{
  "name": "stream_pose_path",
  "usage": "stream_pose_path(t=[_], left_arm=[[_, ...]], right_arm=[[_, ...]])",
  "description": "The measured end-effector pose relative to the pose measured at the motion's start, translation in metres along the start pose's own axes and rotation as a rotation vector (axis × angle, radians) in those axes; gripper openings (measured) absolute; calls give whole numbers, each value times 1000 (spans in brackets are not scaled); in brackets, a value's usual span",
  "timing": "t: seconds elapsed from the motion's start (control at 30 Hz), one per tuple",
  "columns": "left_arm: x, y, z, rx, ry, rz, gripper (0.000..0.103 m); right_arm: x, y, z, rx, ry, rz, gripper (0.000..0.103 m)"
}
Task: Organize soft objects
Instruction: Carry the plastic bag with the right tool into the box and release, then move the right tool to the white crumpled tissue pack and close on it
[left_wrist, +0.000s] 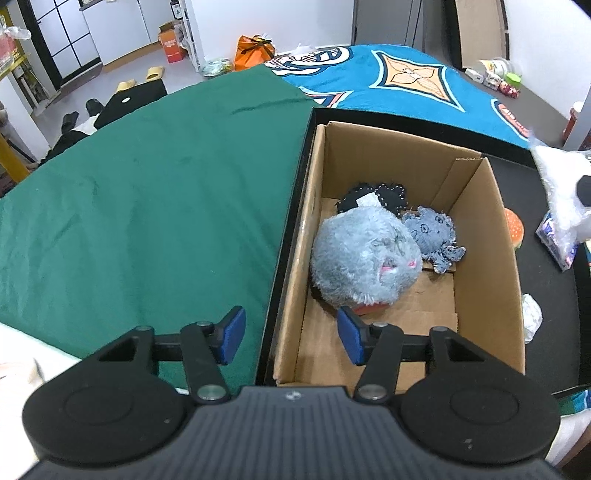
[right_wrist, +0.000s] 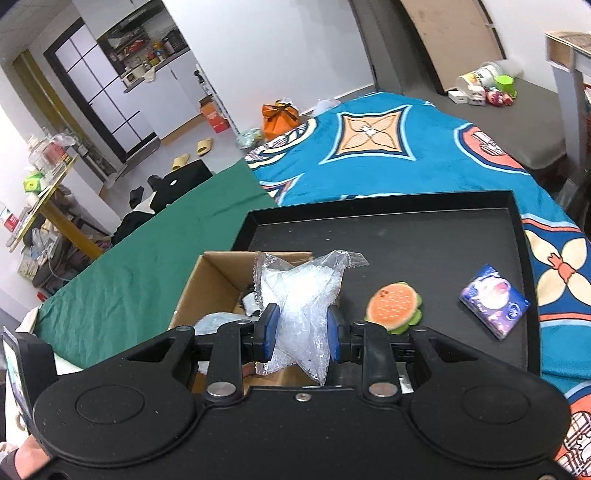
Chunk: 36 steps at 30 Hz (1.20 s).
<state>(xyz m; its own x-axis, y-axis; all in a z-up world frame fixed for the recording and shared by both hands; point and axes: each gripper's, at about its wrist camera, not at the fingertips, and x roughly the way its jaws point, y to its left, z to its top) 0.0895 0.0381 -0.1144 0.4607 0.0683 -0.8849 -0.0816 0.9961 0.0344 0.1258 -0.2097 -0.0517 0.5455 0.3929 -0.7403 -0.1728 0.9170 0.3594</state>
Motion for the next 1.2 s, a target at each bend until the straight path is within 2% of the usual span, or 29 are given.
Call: stream_pose_path(t=[0.1, 0.17, 0.23, 0.33, 0.67, 0.73, 0.77, 0.8, 0.83, 1.0, 1.17, 1.2], left_arm=[[1, 1, -1, -5, -5, -20, 41], [2, 4, -2, -14, -3, -35, 29], [3, 6, -3, -24, -1, -50, 20], [3, 9, -4, -34, -9, -60, 14], [1, 17, -6, -54, -22, -98, 11], [2, 18, -6, -59, -22, -102, 11], [2, 18, -6, -60, -21, -103, 11], [2, 18, -6, -61, -20, -103, 11], [2, 18, -6, -61, -19, -103, 11], [2, 18, -6, -62, -12, -99, 11], [1, 16, -6, -54, -13, -84, 14], [1, 15, -6, -51, -12, -79, 15]], right_arm=[[2, 10, 0, -16, 6, 3, 27], [4, 16, -1, -28, 11, 4, 27], [6, 22, -2, -36, 16, 5, 27], [9, 28, -4, -44, 27, 6, 27], [16, 52, -10, -74, 52, 25, 28], [17, 55, -10, -66, 58, 41, 36], [16, 55, -9, -62, 54, 46, 42], [15, 54, -9, -57, 46, 42, 55], [13, 54, -9, -57, 35, 32, 59], [7, 41, -9, -41, 23, -7, 60], [2, 22, -14, -5, 28, -35, 66], [2, 17, -15, 4, 30, -41, 70]])
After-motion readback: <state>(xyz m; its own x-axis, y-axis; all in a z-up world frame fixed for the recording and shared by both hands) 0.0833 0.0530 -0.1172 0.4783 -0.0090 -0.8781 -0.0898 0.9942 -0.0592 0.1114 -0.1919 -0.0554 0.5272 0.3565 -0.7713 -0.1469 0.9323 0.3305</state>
